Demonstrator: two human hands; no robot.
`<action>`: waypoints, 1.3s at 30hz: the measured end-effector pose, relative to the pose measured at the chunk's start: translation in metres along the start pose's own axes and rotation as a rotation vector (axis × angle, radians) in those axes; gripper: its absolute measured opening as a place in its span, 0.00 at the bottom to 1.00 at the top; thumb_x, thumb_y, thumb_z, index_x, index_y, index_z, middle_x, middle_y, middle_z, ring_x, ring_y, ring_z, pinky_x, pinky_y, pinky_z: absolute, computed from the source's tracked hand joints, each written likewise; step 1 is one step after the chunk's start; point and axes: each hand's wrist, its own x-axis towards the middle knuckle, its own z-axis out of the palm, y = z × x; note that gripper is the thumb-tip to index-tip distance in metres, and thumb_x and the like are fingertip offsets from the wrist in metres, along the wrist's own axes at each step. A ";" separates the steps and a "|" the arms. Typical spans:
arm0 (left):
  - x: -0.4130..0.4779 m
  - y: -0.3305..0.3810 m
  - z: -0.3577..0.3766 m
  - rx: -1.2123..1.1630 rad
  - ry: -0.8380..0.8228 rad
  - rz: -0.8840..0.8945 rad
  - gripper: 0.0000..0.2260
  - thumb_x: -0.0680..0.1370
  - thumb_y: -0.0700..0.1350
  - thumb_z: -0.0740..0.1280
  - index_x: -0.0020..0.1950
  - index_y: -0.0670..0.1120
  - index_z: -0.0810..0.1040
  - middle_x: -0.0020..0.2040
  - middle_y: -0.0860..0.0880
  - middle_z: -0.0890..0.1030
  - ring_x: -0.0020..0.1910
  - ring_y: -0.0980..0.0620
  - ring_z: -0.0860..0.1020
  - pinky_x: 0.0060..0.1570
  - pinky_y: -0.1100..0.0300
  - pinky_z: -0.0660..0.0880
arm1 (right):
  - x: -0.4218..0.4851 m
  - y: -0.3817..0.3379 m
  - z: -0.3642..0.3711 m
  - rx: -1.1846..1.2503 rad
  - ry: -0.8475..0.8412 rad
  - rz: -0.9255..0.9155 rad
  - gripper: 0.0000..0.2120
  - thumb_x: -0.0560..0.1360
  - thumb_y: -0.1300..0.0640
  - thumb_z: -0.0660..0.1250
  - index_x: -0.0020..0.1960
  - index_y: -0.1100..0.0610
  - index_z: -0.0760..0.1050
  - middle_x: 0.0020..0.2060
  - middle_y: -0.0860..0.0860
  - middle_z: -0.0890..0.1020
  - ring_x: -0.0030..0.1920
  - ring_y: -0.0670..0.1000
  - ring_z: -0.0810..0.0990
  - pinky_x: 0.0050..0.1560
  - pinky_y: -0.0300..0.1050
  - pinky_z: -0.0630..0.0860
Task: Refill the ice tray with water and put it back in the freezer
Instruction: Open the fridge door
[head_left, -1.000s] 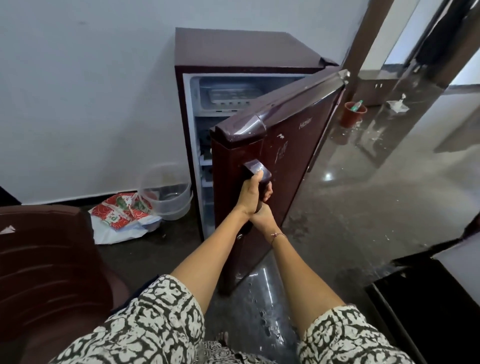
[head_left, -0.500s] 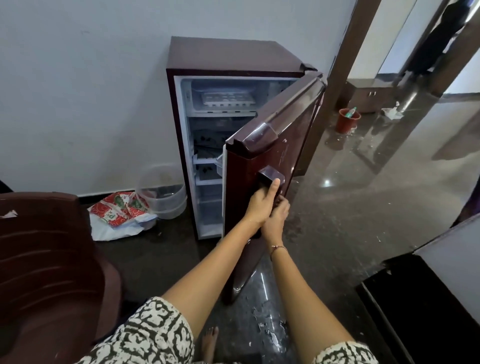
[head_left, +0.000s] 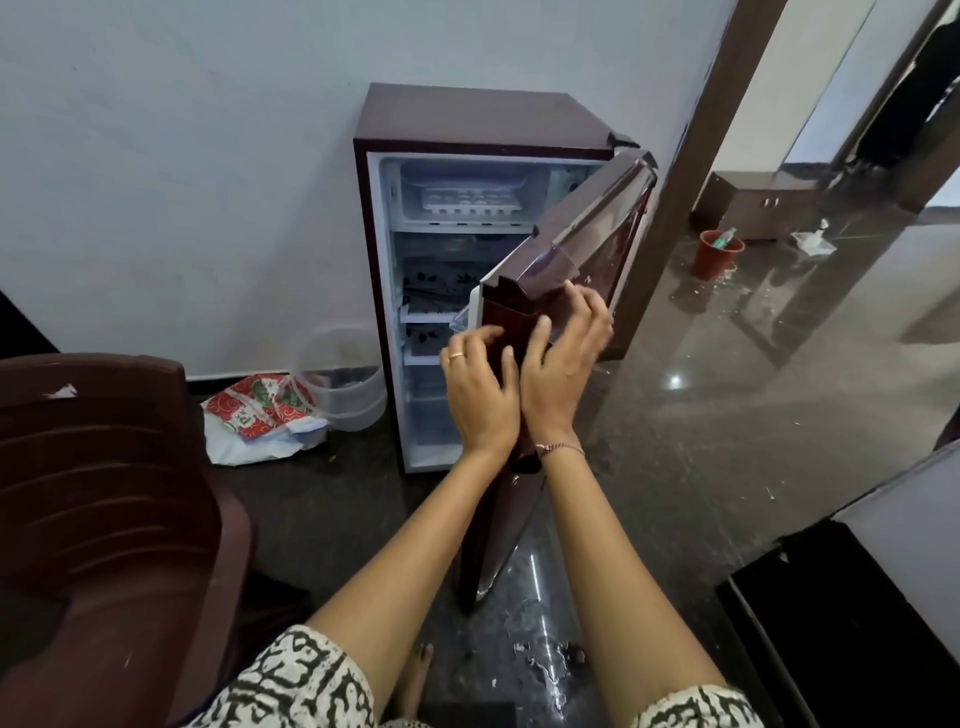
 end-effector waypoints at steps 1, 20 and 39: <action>0.003 0.001 0.001 -0.042 0.022 -0.016 0.11 0.79 0.45 0.62 0.59 0.43 0.74 0.58 0.47 0.75 0.58 0.50 0.73 0.54 0.63 0.71 | 0.005 -0.007 0.000 0.001 -0.031 -0.060 0.17 0.78 0.61 0.59 0.67 0.60 0.68 0.64 0.56 0.70 0.66 0.49 0.65 0.72 0.54 0.61; 0.006 0.008 0.013 -0.211 -0.129 0.053 0.26 0.78 0.45 0.65 0.74 0.51 0.61 0.64 0.48 0.72 0.59 0.53 0.75 0.54 0.50 0.78 | 0.043 -0.011 -0.018 -0.189 -0.113 -0.274 0.06 0.76 0.57 0.60 0.46 0.58 0.75 0.52 0.53 0.78 0.54 0.51 0.74 0.57 0.47 0.70; -0.039 0.071 0.060 -0.150 -0.314 0.146 0.25 0.72 0.45 0.73 0.68 0.45 0.74 0.60 0.47 0.80 0.57 0.49 0.78 0.56 0.52 0.77 | 0.056 0.060 -0.108 -0.075 0.030 -0.203 0.11 0.80 0.55 0.59 0.48 0.62 0.75 0.56 0.55 0.80 0.60 0.54 0.77 0.60 0.57 0.73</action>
